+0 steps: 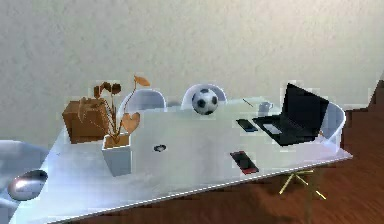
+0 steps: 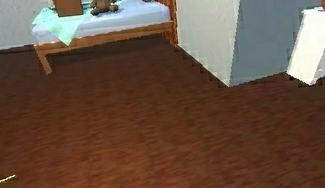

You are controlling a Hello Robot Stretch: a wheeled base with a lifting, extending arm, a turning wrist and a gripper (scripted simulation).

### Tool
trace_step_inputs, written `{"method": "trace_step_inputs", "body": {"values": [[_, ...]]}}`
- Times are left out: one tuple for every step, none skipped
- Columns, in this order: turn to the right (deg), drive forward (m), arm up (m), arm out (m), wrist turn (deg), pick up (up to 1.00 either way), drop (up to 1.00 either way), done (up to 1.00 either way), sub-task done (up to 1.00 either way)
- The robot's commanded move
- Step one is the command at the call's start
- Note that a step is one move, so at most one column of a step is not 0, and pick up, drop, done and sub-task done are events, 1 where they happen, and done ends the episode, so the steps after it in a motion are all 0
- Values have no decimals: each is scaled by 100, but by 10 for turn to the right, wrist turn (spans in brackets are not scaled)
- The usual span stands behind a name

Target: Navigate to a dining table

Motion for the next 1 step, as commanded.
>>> {"method": "trace_step_inputs", "body": {"values": [[0, 0, 0, 0, 0, 0, 0, 100, 0]]}}
